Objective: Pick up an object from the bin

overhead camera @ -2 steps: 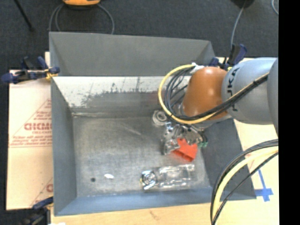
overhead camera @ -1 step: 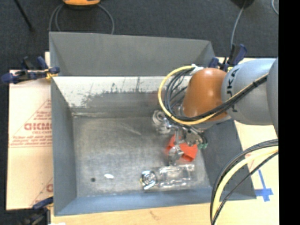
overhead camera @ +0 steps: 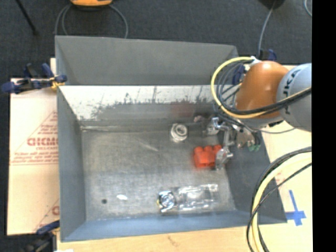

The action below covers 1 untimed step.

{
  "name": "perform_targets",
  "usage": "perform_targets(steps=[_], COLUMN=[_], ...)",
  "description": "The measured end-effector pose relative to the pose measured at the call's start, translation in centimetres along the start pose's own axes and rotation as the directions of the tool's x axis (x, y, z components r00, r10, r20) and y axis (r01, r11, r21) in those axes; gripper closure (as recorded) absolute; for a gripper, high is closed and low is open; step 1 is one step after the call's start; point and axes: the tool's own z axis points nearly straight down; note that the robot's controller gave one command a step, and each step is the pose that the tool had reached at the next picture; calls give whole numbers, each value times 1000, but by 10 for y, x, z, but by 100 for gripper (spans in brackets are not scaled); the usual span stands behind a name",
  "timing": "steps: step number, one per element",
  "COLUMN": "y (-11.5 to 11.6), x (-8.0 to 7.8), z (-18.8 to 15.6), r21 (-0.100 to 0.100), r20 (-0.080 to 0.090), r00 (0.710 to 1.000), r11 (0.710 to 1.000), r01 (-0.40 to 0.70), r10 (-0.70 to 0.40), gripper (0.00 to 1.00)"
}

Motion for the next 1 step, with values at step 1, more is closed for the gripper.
perform_targets(steps=[1], y=[3], x=[-2], z=[-2], r21=[-1], r20=[4], r00=[1000], r11=[1000], r01=[2], r10=[-2], gripper=[100])
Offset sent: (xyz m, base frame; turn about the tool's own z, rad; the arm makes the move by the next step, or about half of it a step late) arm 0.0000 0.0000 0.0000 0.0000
